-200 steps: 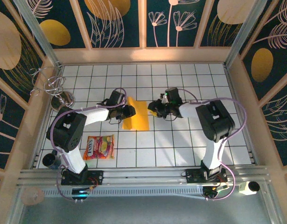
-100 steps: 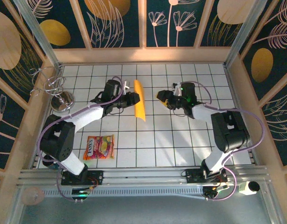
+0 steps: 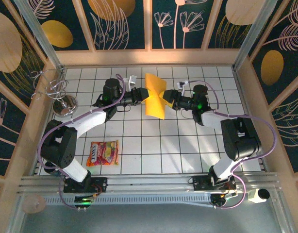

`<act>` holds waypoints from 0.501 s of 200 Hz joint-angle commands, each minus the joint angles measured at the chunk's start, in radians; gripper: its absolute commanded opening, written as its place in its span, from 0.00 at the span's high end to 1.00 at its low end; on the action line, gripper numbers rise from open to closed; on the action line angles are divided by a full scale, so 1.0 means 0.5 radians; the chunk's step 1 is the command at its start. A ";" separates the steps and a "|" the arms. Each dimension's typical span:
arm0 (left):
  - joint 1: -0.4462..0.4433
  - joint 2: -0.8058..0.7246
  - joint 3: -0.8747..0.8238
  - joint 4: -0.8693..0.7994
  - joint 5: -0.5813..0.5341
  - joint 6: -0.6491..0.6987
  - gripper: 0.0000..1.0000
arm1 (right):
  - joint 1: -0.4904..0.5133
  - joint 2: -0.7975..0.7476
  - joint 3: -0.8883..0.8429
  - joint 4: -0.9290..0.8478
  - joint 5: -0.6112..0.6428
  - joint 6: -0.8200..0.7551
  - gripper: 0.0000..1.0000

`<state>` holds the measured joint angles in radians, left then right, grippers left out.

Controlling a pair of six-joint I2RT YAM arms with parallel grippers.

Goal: Fold a paper plane with a square sheet of paper (pick it up from the middle)
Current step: First fold in half a square sheet of paper at the center of the table.

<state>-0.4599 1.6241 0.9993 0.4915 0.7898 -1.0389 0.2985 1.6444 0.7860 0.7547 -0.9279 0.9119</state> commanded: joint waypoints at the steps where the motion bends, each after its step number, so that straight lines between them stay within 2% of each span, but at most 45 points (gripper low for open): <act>1: 0.014 0.034 -0.037 0.054 0.070 -0.033 0.72 | 0.033 0.037 -0.007 0.289 -0.161 0.119 0.12; 33: 0.030 0.042 -0.032 -0.091 -0.018 0.035 0.72 | 0.041 -0.020 -0.025 0.266 -0.158 0.102 0.23; 58: 0.062 0.054 -0.044 -0.174 -0.081 0.071 0.72 | 0.040 -0.107 -0.017 -0.002 -0.074 -0.067 0.32; 72: 0.073 0.064 -0.042 -0.175 -0.104 0.066 0.72 | 0.036 -0.148 -0.005 -0.171 -0.018 -0.167 0.41; 100: 0.076 0.098 -0.109 -0.120 -0.092 0.023 0.72 | 0.027 -0.163 0.015 -0.287 0.001 -0.242 0.59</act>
<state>-0.4259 1.6459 0.9737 0.4301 0.7471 -1.0260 0.3149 1.5948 0.7845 0.6914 -0.9447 0.8612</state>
